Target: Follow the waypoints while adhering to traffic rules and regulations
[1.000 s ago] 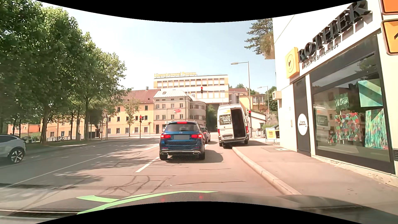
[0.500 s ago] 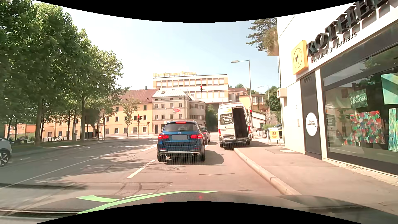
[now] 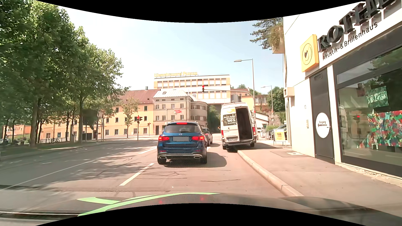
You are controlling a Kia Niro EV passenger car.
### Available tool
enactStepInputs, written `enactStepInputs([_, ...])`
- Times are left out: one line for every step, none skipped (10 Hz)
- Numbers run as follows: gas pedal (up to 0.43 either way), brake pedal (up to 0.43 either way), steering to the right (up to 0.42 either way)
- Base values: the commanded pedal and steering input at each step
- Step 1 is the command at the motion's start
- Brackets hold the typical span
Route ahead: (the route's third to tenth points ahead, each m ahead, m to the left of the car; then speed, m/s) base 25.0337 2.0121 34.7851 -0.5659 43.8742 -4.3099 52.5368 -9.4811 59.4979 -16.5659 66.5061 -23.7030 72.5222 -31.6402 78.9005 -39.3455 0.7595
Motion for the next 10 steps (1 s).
enactStepInputs([0.0, 0.152, 0.012])
enactStepInputs([0.0, 0.159, 0.012])
enactStepInputs([0.0, 0.159, 0.012])
enactStepInputs([0.0, 0.165, 0.012])
enactStepInputs([0.0, 0.171, 0.012])
enactStepInputs([0.0, 0.171, 0.012])
enactStepInputs([0.0, 0.183, 0.012])
enactStepInputs([0.0, 0.183, 0.012])
enactStepInputs([0.0, 0.201, 0.012])
enactStepInputs([0.0, 0.207, 0.012])
